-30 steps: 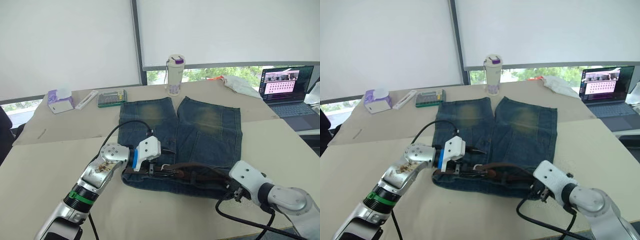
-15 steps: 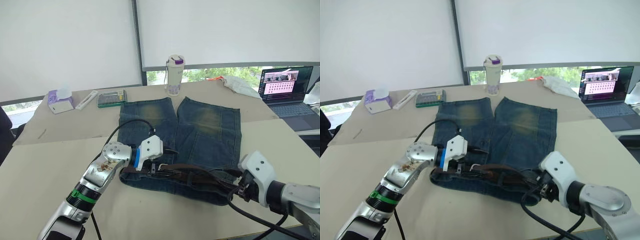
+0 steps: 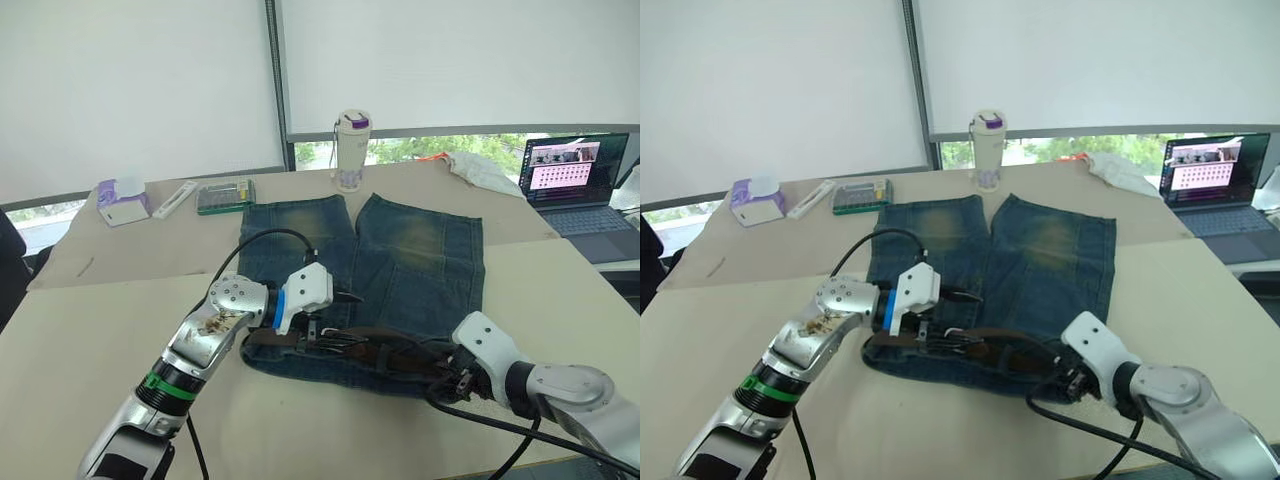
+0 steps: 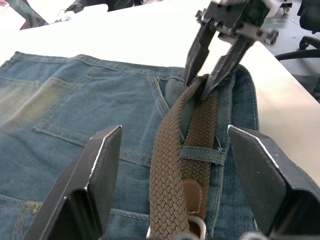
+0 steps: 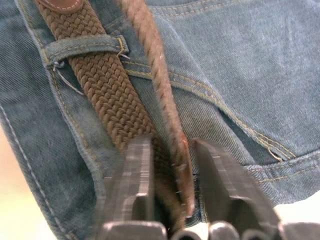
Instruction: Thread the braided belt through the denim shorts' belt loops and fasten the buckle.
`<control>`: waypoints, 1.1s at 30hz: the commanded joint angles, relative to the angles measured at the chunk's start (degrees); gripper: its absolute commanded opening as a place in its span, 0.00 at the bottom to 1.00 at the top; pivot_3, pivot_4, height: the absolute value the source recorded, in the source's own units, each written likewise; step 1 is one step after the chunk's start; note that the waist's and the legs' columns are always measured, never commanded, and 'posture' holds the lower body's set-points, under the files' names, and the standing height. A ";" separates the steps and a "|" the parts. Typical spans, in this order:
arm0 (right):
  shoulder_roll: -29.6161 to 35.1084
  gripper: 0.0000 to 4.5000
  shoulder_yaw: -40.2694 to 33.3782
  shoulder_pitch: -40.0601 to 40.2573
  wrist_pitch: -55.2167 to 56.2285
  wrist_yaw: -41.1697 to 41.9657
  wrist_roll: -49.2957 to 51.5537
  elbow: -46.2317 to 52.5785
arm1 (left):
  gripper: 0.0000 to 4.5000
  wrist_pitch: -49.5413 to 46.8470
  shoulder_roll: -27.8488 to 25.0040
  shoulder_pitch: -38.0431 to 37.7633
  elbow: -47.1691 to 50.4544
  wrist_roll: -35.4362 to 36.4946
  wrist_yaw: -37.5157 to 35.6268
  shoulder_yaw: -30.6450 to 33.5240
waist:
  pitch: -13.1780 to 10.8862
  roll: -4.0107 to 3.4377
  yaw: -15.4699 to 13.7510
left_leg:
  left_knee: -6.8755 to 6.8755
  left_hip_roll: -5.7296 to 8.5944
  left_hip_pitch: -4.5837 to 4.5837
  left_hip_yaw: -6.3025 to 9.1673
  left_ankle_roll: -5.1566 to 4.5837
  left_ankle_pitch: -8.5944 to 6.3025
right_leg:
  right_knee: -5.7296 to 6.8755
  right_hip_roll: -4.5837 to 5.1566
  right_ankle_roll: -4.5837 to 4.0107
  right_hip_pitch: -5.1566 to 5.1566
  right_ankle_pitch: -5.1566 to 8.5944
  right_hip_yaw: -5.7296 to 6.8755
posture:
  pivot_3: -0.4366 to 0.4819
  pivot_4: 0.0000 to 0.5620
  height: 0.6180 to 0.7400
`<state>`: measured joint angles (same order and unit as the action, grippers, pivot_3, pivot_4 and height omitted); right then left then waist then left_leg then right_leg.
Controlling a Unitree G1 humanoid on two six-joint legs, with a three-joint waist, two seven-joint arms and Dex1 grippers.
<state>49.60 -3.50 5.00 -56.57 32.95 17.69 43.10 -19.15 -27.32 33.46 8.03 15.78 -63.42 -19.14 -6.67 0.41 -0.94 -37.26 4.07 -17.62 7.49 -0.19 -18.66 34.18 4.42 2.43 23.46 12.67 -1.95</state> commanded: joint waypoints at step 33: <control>5.78 0.00 13.87 -24.67 -4.50 2.48 -1.12 8.25 | 0.02 17.88 8.96 20.12 -18.83 -20.28 -6.41 -12.48 | -0.03 -0.22 0.23 | -0.58 0.02 -0.22 0.07 -0.13 -0.07 | 0.01 -0.01 0.09 -0.11 -0.04 0.17 | 0.48 0.27 1.00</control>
<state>56.43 11.54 -18.23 -60.74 34.97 15.07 49.03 -2.32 -17.86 53.42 -10.57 -3.91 -70.24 -32.52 -6.70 0.19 -0.71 -37.84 4.09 -17.83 7.56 -0.32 -18.73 34.20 4.40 2.52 23.35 12.63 -1.78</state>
